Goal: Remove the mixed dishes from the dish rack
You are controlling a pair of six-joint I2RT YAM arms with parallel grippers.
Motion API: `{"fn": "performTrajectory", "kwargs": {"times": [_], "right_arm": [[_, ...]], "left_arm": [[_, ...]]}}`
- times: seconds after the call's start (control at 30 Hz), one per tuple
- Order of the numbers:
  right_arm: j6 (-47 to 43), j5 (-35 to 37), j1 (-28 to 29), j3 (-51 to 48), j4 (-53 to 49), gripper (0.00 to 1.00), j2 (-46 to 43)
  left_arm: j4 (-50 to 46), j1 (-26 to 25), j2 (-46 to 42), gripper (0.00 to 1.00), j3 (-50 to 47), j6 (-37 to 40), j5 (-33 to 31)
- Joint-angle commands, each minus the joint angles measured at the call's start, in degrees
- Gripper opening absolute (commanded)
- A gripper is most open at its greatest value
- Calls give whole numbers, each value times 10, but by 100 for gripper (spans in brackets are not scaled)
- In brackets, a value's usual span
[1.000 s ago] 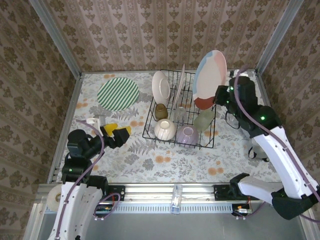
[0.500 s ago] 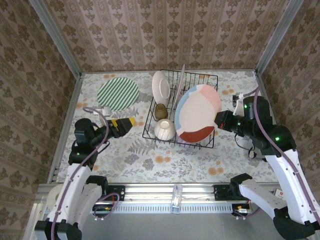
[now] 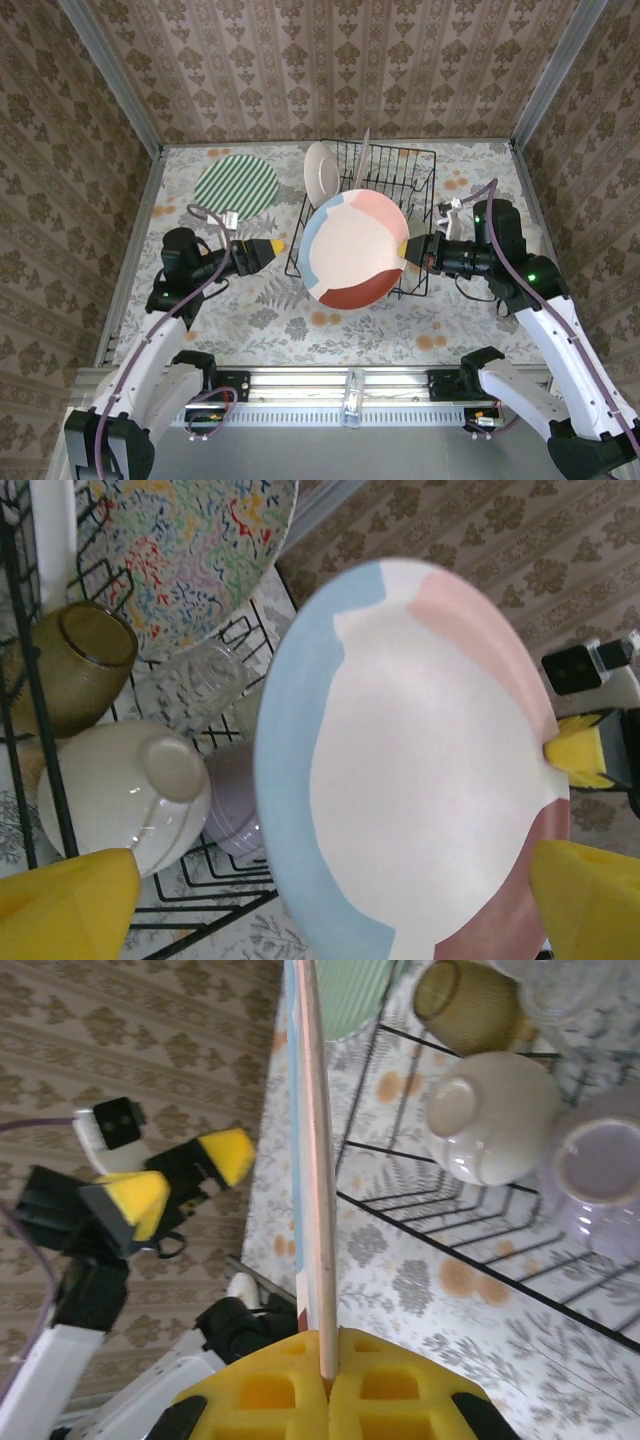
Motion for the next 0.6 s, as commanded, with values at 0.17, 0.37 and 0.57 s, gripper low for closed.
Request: {"fn": "performTrajectory", "kwargs": {"times": [0.17,0.37,0.57], "right_arm": [[56,-92,-1,-20,168,0,5],[75,-100,-2,-39,208,0,5],[82,-99,-2,-56,227,0,-1]], "left_arm": [[57,-34,11,100,17,-37,19],[131,-53,26,90,5,-93,12],[179,-59,39,58,-2,-138,13]]}}
